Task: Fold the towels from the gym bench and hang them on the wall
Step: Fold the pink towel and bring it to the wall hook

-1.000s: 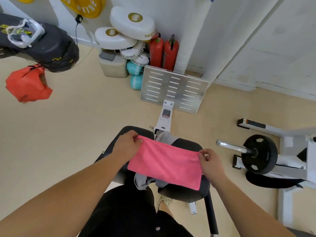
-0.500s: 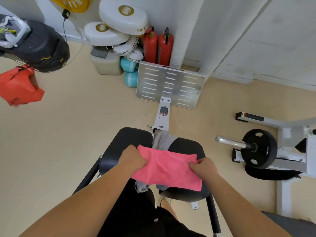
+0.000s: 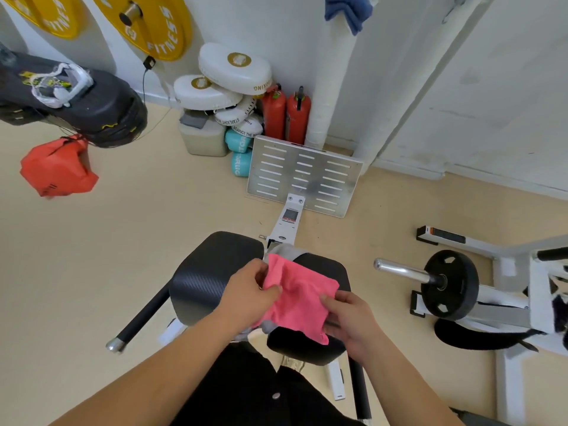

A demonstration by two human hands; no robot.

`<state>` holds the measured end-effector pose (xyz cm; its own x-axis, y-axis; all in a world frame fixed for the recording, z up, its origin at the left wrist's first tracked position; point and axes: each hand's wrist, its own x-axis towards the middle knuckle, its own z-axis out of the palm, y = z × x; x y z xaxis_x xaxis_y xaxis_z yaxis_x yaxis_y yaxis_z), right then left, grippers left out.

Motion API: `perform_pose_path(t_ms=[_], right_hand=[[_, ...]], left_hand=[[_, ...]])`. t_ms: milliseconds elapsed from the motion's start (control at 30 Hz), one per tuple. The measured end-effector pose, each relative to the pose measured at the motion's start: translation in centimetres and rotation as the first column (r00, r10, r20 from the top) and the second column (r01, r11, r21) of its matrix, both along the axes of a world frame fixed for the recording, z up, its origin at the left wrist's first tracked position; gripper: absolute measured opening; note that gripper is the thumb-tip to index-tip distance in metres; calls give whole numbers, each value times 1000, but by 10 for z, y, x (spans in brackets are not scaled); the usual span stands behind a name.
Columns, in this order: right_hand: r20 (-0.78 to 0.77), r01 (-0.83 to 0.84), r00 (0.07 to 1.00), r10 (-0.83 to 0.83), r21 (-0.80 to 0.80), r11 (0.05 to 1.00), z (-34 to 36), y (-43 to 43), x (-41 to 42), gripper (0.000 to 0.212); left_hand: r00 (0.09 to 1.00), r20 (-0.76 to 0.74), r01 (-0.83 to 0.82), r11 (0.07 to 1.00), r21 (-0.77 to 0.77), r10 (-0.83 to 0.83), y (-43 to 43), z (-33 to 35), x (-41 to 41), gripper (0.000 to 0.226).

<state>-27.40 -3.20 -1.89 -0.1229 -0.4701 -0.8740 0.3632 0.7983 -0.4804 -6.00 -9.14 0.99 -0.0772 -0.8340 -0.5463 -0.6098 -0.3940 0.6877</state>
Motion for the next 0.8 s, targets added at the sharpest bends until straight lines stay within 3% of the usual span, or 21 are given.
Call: perform_pose_path(t_ms=[133,267,367,433,533,633,700,800], right_hand=[[77,-16,997,27,-134,991,14,10,6,7],[30,7,1000,-2,-157,988,18,26,-1,20],[109,41,994,-22,-168,985,25,36,-18,50],[113,-2,993,25,-198,980,27,40,-27,52],[92,-33,994,53,-206,978,27,46,-34,39],[138,-42,988,73,-215,976,29,49,-43,35],[192,-40,978,82,-210,977,31,51,-50,34],[273,-31,958,83,-191,981,38,54,-59,35]], left_hand=[[994,-63,87,996,14,-85,39,8,-55,17],[954,-270,147,988,39,-131,71,10,-82,27],[920,-345,209,977,32,-186,80,19,-87,24],[907,-375,229,972,54,-193,85,25,-87,29],[913,-400,149,979,139,-82,92,24,-82,49],[952,-299,-35,995,93,62,91,10,-74,37],[951,-278,-98,986,134,132,88,6,-67,48],[876,-446,-26,942,335,182,81,6,-58,61]])
